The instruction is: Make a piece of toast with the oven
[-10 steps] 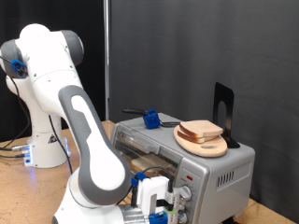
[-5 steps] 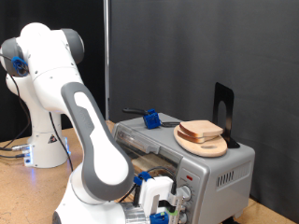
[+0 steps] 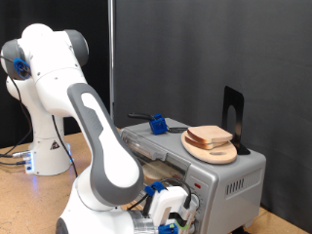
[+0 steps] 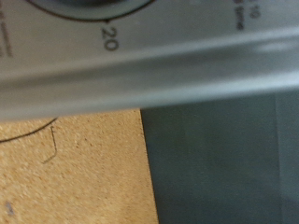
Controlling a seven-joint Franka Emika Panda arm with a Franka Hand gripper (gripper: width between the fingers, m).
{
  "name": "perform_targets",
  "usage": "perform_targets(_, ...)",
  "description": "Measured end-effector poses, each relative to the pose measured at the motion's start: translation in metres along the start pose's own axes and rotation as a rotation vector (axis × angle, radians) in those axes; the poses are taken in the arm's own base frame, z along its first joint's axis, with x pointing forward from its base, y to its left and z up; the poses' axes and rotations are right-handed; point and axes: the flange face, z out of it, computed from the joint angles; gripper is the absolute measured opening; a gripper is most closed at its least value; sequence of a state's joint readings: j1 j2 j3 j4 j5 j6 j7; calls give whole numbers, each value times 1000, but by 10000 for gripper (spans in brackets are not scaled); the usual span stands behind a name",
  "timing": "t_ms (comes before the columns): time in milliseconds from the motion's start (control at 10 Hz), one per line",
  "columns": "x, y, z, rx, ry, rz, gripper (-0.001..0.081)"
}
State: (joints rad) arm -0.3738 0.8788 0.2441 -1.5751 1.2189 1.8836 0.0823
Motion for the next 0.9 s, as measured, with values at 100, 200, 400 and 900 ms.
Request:
perform_targets(100, 0, -2, 0, -16, 3, 23, 204)
perform_targets(200, -1, -2, -1, -33, -1, 50, 204)
perform_targets(400, -3, -3, -1, -67, -6, 108, 203)
perform_targets(900, -4, -3, -3, -66, -14, 80, 199)
